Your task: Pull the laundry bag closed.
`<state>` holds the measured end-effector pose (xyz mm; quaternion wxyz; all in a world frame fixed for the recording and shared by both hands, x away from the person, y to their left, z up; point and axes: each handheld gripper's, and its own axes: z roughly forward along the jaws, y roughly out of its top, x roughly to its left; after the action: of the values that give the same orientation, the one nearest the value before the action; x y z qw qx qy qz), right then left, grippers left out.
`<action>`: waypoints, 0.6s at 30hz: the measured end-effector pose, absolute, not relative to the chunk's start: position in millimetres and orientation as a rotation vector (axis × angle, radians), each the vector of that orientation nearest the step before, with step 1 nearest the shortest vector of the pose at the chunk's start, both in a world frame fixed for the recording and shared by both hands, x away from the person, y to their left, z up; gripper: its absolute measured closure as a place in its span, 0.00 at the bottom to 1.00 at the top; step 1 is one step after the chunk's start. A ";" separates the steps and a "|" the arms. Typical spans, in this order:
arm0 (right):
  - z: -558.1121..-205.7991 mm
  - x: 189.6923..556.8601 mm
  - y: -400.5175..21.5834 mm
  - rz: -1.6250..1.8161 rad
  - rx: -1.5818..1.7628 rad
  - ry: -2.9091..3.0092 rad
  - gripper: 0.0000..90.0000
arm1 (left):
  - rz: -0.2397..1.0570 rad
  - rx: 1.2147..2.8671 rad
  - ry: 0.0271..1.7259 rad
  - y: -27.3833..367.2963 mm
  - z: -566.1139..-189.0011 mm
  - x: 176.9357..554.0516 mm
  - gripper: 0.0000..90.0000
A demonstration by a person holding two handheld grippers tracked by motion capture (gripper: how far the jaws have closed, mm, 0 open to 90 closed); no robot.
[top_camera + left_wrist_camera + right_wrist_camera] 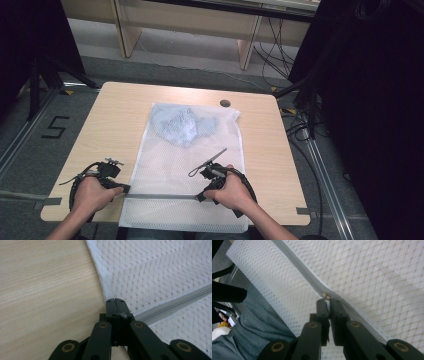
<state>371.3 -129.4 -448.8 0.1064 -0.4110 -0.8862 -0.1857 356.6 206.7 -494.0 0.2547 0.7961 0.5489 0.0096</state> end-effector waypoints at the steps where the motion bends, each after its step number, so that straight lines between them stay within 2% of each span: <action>1: -448.6 371.4 -129.8 -0.552 -1.202 -2.609 0.97 | 0.026 2.161 1.492 206.5 -494.0 356.5 1.00; 18: -450.3 368.9 -136.6 -0.545 -1.237 -2.587 0.97 | 0.030 2.167 1.489 206.2 -493.8 356.5 1.00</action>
<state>368.9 -136.6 -450.3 0.1108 -0.4212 -0.8808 -0.1857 356.5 206.2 -493.8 0.2533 0.7972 0.5478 0.0109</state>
